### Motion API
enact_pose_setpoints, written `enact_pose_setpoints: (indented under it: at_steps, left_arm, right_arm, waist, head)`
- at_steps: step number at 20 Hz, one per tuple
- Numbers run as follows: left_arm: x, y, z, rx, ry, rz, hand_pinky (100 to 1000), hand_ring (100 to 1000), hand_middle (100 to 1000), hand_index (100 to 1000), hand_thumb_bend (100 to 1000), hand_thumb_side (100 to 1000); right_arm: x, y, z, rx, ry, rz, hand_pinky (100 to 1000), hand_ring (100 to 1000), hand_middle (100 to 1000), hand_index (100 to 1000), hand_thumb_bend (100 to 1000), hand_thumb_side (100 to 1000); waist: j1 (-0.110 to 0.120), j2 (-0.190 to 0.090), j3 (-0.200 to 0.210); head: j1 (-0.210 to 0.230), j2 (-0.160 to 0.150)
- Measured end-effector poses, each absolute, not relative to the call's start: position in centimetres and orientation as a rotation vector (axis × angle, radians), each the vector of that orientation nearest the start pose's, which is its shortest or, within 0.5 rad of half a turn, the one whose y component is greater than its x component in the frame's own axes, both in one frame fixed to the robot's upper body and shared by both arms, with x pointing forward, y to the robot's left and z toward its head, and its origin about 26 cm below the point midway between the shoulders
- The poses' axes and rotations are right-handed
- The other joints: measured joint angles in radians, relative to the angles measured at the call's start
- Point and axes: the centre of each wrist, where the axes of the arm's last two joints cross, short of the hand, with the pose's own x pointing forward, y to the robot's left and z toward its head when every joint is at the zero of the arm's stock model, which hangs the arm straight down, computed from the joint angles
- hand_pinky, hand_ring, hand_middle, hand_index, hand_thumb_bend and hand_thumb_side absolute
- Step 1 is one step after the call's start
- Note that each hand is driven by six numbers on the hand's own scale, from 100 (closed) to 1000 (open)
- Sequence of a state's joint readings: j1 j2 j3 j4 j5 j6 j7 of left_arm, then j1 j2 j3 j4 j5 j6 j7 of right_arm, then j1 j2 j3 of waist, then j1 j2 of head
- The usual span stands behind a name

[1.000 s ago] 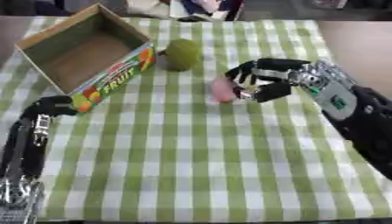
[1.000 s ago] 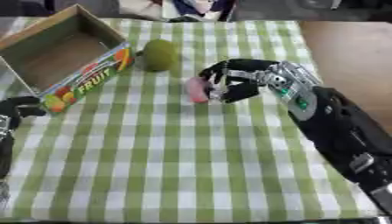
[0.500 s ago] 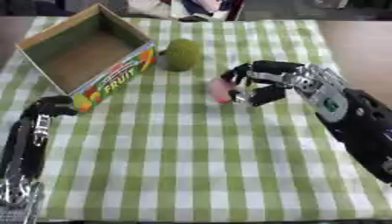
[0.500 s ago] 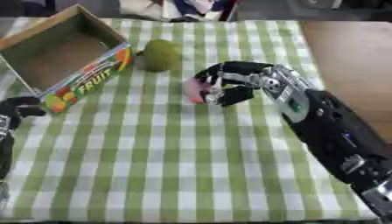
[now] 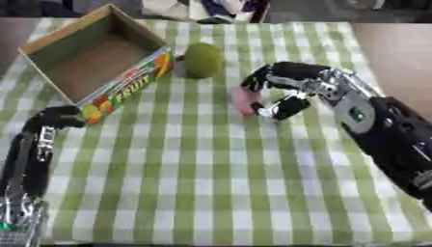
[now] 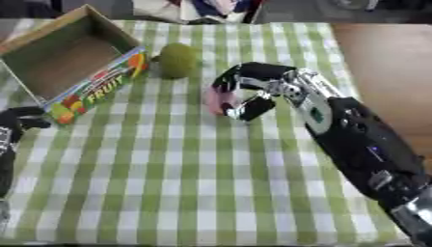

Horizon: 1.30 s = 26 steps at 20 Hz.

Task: Pick up objects on the table and place them in the box.

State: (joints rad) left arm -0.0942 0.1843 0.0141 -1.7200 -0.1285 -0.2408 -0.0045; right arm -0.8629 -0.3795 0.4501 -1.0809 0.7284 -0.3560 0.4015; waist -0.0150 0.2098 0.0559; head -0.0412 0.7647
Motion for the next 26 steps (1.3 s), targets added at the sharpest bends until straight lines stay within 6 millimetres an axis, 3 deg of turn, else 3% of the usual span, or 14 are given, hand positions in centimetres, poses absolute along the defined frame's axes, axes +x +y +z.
enact_pose_setpoints:
  at_steps: [1, 3, 5, 6, 9, 19, 26]
  left_arm:
    - [29.7, 27.5, 6.2, 0.219, -2.037, -0.303, 822, 614, 658, 732, 100, 907]
    - [29.7, 27.5, 6.2, 0.219, -2.036, -0.303, 822, 614, 658, 732, 100, 908]
    - [29.7, 27.5, 6.2, 0.219, -2.036, -0.303, 822, 614, 658, 732, 100, 908]
    - [29.7, 27.5, 6.2, 0.218, -2.036, -0.303, 822, 614, 658, 732, 100, 908]
    - [29.7, 27.5, 6.2, 0.218, -2.035, -0.304, 822, 614, 658, 732, 100, 908]
    - [29.7, 27.4, 6.2, 0.217, -2.035, -0.303, 823, 614, 658, 732, 100, 909]
    - [29.7, 27.4, 6.2, 0.217, -2.035, -0.303, 823, 614, 657, 732, 100, 909]
  right_arm:
    - [45.1, -18.8, 14.8, -0.528, -1.593, 1.904, 674, 734, 579, 773, 100, 141]
    - [45.1, -18.6, 14.9, -0.562, -1.611, 1.903, 659, 711, 518, 712, 100, 135]
    - [45.1, -18.5, 15.1, -0.598, -1.632, 1.892, 659, 711, 518, 712, 100, 135]
    - [45.1, -18.4, 15.1, -0.61, -1.644, 1.885, 634, 675, 439, 635, 100, 127]
    - [45.2, -18.1, 15.0, -0.65, -1.683, 1.849, 613, 636, 349, 538, 100, 124]
    - [45.4, -17.7, 15.0, -0.724, -1.768, 1.768, 580, 580, 240, 403, 100, 109]
    - [45.6, -16.9, 17.3, -0.766, -1.844, 1.734, 579, 577, 237, 402, 100, 100]
  waist:
    - [0.0, 0.0, 0.0]
    - [0.0, 0.001, 0.0]
    - [0.0, 0.001, 0.0]
    - [0.0, 0.002, 0.0]
    - [0.001, 0.004, 0.0]
    - [0.001, 0.005, 0.002]
    - [0.001, 0.005, 0.0]
  head:
    - [0.0, 0.0]
    - [-0.001, 0.0]
    - [-0.001, 0.0]
    - [-0.001, 0.0]
    - [-0.001, 0.0]
    - [-0.001, 0.0]
    - [-0.001, 0.0]
